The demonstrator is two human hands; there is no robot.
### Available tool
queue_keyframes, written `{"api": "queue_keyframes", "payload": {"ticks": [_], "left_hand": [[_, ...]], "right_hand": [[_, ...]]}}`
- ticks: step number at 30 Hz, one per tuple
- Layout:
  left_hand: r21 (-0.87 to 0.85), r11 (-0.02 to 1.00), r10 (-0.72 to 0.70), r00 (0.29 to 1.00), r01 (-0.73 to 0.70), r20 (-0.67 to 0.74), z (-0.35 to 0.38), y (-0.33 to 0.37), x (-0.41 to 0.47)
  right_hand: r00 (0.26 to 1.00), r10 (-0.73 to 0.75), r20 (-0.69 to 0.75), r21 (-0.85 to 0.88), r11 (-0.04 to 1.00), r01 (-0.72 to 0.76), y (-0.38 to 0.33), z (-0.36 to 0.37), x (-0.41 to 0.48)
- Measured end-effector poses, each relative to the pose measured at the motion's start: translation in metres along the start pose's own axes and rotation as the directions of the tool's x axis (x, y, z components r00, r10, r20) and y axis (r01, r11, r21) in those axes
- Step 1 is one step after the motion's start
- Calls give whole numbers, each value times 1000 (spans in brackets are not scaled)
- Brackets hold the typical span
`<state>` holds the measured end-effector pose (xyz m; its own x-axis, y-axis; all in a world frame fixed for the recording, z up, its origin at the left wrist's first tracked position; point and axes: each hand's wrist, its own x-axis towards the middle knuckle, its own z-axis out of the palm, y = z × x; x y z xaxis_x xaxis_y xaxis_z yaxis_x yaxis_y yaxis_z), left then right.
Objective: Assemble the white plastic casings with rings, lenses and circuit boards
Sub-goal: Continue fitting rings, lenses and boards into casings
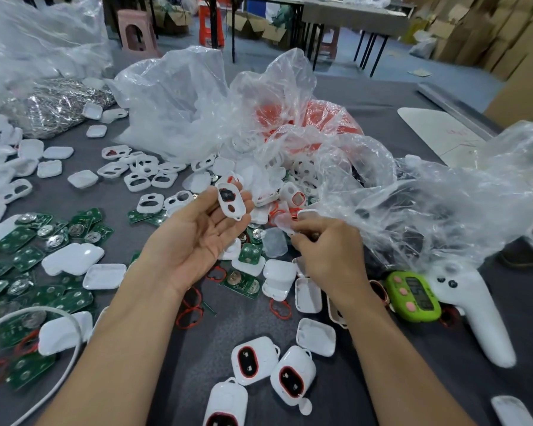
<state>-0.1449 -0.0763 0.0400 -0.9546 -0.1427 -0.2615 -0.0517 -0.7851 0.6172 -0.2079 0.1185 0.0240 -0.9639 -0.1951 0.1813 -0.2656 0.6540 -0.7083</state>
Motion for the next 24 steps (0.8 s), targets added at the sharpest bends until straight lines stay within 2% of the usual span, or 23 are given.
{"api": "queue_keyframes", "payload": {"ticks": [3,8,11,13,15,17,20,22,24], "left_hand": [[0,1000,-2,1000,2,7,0,1,0],[15,1000,-10,1000,10,10,-1,0,2],[21,1000,-15,1000,15,17,-1,-1,3],[27,1000,-17,1000,16,19,-1,-1,3],[35,999,-21,1000,20,23,-1,-1,3],[47,999,-21,1000,20,24,-1,-1,2],[53,999,-12,1000,11,15,-1,0,2],[51,999,-6,1000,6,11,-1,1,1],[48,999,-9,1000,8,12,-1,1,0]], "right_hand": [[994,103,-36,77,992,-100,2,-1,3],[979,189,-78,214,962,-169,0,-6,6],[949,243,-200,282,942,-182,-1,-7,6],[927,233,-293,209,962,-176,1,-5,5],[931,162,-328,108,985,-134,1,-2,2],[967,33,-251,46,999,-22,-1,1,-1],[988,-151,5,-136,979,151,-3,5,-6],[987,-134,93,-261,953,154,-4,7,-8],[991,-106,77,-302,945,125,-7,8,-6]]}}
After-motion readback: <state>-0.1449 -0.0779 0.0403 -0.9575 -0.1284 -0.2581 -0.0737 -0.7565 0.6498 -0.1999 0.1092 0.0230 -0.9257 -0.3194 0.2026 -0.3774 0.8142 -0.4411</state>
